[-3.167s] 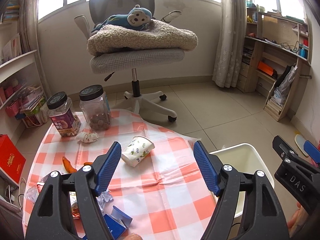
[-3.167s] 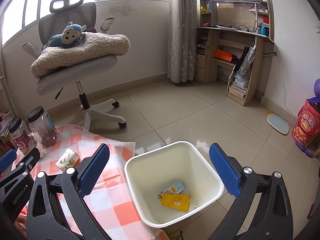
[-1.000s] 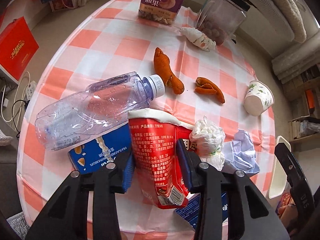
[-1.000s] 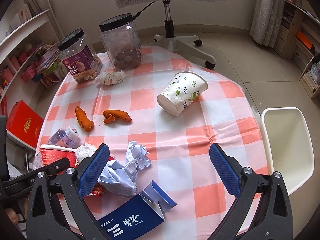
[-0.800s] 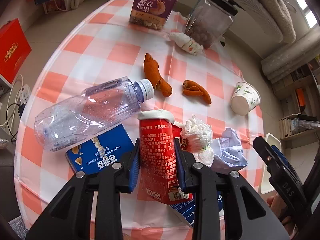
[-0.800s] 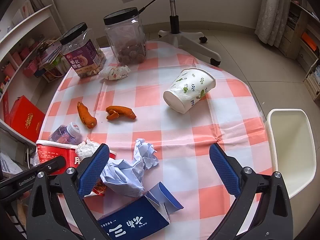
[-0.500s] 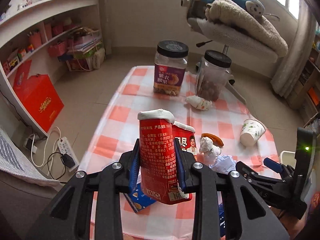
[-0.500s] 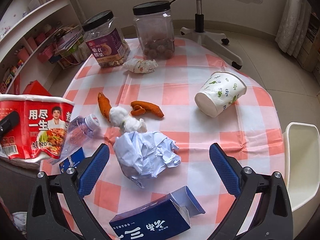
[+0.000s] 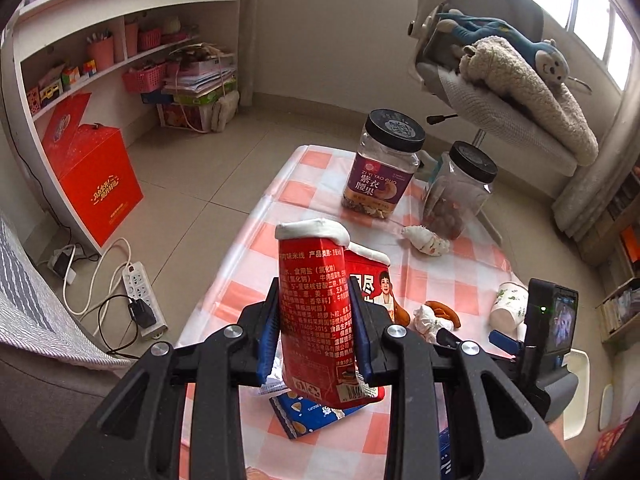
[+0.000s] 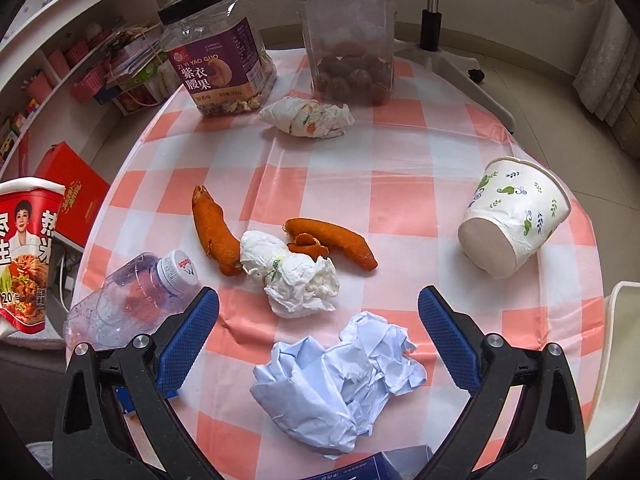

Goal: Collect trash
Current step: 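Grasp the crumpled white tissue with the right tool while left tool holds the noodle cup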

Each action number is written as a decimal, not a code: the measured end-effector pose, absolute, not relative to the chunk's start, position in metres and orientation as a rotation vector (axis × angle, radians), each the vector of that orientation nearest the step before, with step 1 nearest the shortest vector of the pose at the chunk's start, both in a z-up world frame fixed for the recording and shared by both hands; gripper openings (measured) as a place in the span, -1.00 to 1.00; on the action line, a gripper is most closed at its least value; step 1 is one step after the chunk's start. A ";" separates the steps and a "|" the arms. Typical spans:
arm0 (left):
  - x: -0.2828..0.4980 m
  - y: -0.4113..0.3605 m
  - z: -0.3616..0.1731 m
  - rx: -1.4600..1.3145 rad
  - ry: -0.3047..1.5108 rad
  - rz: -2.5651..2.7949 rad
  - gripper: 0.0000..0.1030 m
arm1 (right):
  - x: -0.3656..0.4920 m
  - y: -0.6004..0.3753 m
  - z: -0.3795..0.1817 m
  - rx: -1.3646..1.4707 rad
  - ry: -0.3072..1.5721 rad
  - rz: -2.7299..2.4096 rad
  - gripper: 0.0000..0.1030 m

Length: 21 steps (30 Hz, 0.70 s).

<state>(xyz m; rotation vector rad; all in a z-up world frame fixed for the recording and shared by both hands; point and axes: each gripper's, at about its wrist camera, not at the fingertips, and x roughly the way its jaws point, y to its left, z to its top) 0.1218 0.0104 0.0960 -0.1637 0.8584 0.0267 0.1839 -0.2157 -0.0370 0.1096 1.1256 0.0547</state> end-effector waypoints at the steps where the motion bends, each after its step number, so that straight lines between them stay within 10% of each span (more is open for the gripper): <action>1: 0.123 0.010 0.096 -0.168 0.862 0.023 -0.39 | 0.189 -0.212 -0.039 0.091 1.147 0.068 0.81; 12: 0.127 0.016 0.093 -0.179 0.876 0.036 -0.39 | 0.221 -0.188 -0.073 0.074 1.340 0.146 -0.22; 21: 0.123 0.020 0.099 -0.194 0.856 0.047 -0.39 | 0.197 -0.190 -0.019 0.135 1.180 0.179 -0.27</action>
